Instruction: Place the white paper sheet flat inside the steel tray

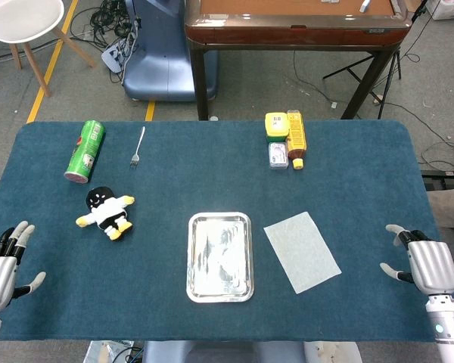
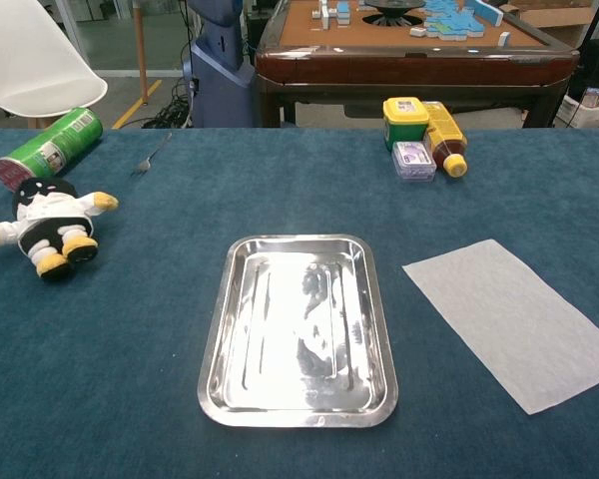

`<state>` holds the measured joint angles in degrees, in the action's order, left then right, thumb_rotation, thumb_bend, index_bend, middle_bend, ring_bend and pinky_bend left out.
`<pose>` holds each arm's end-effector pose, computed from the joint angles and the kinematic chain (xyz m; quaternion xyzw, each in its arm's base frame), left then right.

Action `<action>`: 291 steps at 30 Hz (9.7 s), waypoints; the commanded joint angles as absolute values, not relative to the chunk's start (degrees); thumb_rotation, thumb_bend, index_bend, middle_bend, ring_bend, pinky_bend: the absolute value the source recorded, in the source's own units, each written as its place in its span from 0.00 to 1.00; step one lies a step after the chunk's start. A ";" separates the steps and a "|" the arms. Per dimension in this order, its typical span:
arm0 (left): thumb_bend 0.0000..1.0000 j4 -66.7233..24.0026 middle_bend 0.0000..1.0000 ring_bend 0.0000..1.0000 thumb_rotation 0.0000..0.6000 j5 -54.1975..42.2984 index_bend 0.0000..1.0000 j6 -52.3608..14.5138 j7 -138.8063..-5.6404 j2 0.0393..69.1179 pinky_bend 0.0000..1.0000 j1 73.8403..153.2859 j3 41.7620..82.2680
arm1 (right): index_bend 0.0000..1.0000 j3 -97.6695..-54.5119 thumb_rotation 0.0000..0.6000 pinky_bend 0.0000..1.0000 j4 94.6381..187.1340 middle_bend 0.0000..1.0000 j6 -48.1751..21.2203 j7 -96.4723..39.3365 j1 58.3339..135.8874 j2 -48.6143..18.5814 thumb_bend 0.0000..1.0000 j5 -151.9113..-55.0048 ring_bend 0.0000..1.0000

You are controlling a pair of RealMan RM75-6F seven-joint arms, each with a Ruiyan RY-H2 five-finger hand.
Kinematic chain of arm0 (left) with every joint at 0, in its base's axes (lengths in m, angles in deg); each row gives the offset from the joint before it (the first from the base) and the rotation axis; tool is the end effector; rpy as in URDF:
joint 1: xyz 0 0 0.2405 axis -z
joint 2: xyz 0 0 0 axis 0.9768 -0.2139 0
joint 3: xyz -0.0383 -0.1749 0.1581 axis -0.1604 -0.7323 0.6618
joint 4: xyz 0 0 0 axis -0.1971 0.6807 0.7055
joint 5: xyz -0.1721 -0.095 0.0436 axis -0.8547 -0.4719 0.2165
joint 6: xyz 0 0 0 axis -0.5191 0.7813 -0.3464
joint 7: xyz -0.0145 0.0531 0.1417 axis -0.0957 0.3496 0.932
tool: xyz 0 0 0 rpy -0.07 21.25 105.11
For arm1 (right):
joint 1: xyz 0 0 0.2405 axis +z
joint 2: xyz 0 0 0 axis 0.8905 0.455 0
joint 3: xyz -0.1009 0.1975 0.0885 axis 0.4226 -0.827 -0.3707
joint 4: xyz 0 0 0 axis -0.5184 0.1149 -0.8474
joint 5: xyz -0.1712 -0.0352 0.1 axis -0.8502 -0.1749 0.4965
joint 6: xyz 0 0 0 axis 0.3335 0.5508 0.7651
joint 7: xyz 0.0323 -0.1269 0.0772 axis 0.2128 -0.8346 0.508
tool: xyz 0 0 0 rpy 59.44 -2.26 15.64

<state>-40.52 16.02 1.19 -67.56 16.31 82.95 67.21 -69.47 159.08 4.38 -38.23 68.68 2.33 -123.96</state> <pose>-0.2990 0.1899 0.1581 -0.5981 -0.3739 -0.3548 0.6137 -0.2942 -0.1937 0.1460 0.6133 -0.3743 0.3413 0.6060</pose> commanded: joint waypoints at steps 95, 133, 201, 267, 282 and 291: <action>0.22 -42.02 0.00 0.00 1.00 15.36 0.00 3.27 -68.17 14.62 0.21 81.29 66.48 | 0.47 -62.14 1.00 1.00 149.82 1.00 -10.88 -49.30 78.50 -18.36 0.00 -129.63 1.00; 0.22 -42.06 0.00 0.00 1.00 15.45 0.00 3.35 -68.51 14.36 0.21 81.10 66.45 | 0.47 -62.22 1.00 1.00 146.28 1.00 -9.89 -48.22 78.84 -21.32 0.27 -129.51 1.00; 0.22 -42.05 0.00 0.00 1.00 15.43 0.00 3.90 -69.51 13.76 0.21 80.72 66.20 | 0.59 -74.97 1.00 1.00 151.35 1.00 0.29 -55.36 81.16 -28.92 0.49 -123.19 1.00; 0.22 -42.33 0.00 0.00 1.00 16.22 0.00 4.67 -70.53 12.95 0.21 80.22 66.37 | 0.62 -76.16 1.00 1.00 157.55 1.00 -4.27 -68.75 93.57 -43.12 0.49 -120.49 1.00; 0.22 -42.68 0.00 0.00 1.00 16.49 0.00 4.80 -70.43 12.81 0.21 80.13 66.47 | 0.62 -74.89 1.00 1.00 161.96 1.00 -2.78 -72.62 92.25 -43.84 0.51 -118.22 1.00; 0.22 -42.67 0.00 0.00 1.00 16.57 0.00 4.75 -70.41 12.83 0.21 80.16 66.50 | 0.62 -74.19 1.00 1.00 161.87 1.00 -2.50 -73.23 91.86 -45.06 0.51 -117.52 1.00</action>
